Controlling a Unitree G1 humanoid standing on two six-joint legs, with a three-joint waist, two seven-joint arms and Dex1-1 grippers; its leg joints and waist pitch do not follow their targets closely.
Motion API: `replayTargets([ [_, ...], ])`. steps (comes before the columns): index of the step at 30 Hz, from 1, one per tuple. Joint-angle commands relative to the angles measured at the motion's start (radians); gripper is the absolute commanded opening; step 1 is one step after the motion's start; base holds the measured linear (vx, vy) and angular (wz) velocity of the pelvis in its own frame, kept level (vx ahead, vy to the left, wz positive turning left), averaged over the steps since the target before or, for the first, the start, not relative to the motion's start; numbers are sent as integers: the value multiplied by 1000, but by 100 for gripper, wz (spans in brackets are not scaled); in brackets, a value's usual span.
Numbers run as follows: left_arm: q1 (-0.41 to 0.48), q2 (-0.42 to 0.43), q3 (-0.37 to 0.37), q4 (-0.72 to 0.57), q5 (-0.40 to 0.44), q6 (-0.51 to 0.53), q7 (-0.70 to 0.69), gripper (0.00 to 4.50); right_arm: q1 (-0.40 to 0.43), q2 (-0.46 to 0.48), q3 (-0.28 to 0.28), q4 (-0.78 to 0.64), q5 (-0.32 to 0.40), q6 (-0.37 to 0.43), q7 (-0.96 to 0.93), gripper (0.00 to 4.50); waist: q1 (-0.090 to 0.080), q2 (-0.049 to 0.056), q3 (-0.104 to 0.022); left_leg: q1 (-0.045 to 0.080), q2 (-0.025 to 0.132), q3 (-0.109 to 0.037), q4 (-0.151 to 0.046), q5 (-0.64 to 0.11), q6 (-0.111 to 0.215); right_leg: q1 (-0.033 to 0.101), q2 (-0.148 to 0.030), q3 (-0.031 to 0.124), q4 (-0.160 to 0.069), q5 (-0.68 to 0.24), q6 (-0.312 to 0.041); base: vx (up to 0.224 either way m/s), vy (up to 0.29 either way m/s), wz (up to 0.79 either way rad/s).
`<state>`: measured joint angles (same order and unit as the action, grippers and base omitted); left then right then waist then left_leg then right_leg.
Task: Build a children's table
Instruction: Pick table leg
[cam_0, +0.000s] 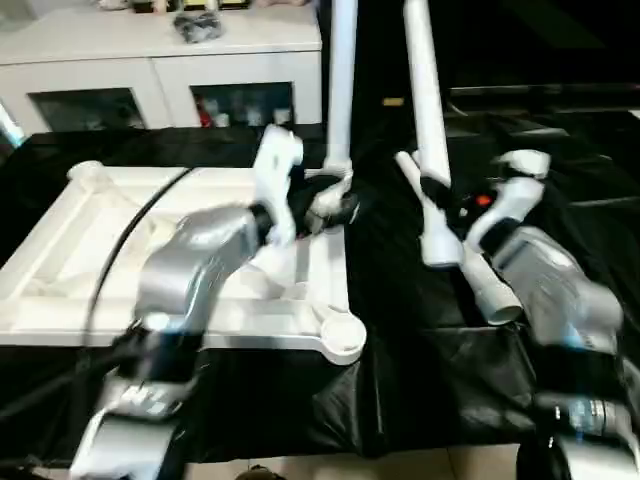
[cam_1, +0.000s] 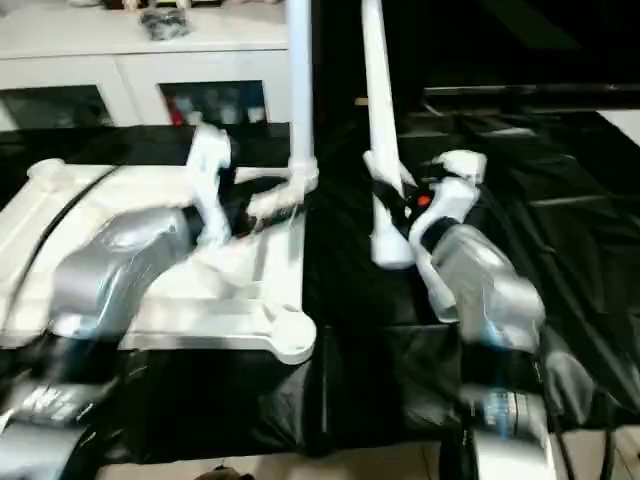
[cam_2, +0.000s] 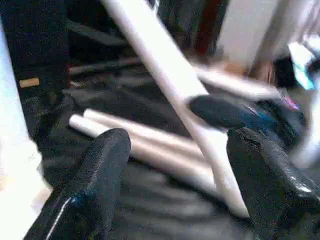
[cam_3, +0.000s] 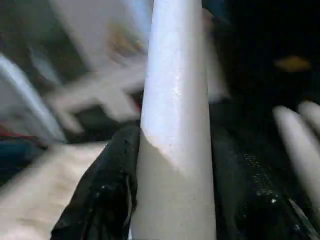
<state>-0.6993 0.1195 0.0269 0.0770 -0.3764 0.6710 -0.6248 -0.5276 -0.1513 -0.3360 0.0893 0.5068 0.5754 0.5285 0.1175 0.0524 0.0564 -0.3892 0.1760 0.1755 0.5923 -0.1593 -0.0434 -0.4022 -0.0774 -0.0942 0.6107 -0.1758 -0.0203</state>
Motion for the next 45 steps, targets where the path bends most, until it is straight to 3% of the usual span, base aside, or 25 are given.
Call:
replayTargets([
  [1,-32,-33,57,28,-64,57,42,354,25,-7,-22,-91,100,20,86,184,5,-11,-76,15,43,-16,-57,-193,52,57,-72,48,-85,-243,-158,0,0,0],
  [6,-75,-94,112,47,-158,129,69,354,82,-35,18,-173,182,67,211,184,16,-17,-77,10,43,-19,-56,-172,62,59,-73,46,-89,-292,-135,0,0,0],
  [10,-94,-141,158,44,-239,195,99,354,112,-53,50,-206,215,88,254,184,24,-21,-75,13,41,-17,-54,-175,59,54,-75,46,-97,-329,-126,0,0,0],
  [15,-111,-187,236,17,-370,255,130,391,120,-62,72,-206,207,85,257,184,32,-24,-74,12,42,-18,-54,-173,54,53,-75,45,-99,-349,-117,0,0,0],
  [17,-112,-189,241,13,-376,262,139,423,122,-66,76,-207,209,86,260,184,32,-22,-75,12,43,-19,-55,-176,54,52,-74,46,-97,-343,-114,0,0,0],
  [23,-90,-181,184,7,-318,272,166,450,130,-75,130,-222,201,88,279,184,33,-25,-76,10,44,-20,-57,-165,56,53,-74,48,-98,-329,-89,0,0,0],
  [24,-91,-186,177,5,-312,273,193,413,128,-73,152,-219,182,79,269,184,34,-25,-76,11,45,-21,-58,-164,53,53,-75,47,-97,-331,-89,0,0,0],
  [28,-114,-211,191,38,-286,255,295,396,125,-65,210,-219,123,54,239,184,32,-27,-74,9,45,-20,-58,-168,42,53,-75,48,-99,-333,-84,0,0,0],
  [29,-120,-215,194,47,-277,248,318,368,124,-62,225,-216,106,48,228,184,32,-27,-74,9,45,-21,-58,-168,38,52,-76,48,-99,-340,-77,0,0,0],
  [31,-132,-225,205,64,-263,230,353,361,114,-51,254,-200,60,20,196,184,32,-28,-74,11,43,-20,-59,-175,37,51,-75,47,-102,-357,-69,0,0,0],
  [32,-156,-240,232,101,-236,195,423,356,88,-26,298,-158,-21,-27,124,183,26,-25,-73,8,40,-22,-59,-182,26,48,-73,44,-104,-368,-61,0,0,0],
  [34,-168,-247,246,120,-223,175,470,342,74,-12,314,-137,-52,-45,90,183,22,-27,-74,8,39,-23,-60,-184,21,52,-73,44,-103,-369,-55,0,0,0],
  [35,-170,-247,248,125,-217,168,484,330,71,-8,318,-133,-58,-49,82,183,23,-25,-73,12,41,-22,-60,-196,23,47,-74,46,-107,-376,-52,0,0,0],
  [40,-180,-259,270,147,-215,152,550,289,53,25,356,-113,-110,-87,37,183,26,-24,-81,9,46,-25,-58,-156,38,52,-73,48,-90,-255,-86,0,0,0],
  [41,-178,-257,267,144,-215,153,549,283,50,29,359,-115,-111,-87,35,183,28,-22,-84,9,47,-23,-54,-129,51,51,-73,50,-82,-191,-114,0,0,0],
  [45,-179,-263,272,147,-220,155,563,268,38,42,370,-103,-126,-107,24,183,27,-22,-84,5,48,-22,-51,-102,74,52,-75,49,-77,-150,-143,0,0,0],
])
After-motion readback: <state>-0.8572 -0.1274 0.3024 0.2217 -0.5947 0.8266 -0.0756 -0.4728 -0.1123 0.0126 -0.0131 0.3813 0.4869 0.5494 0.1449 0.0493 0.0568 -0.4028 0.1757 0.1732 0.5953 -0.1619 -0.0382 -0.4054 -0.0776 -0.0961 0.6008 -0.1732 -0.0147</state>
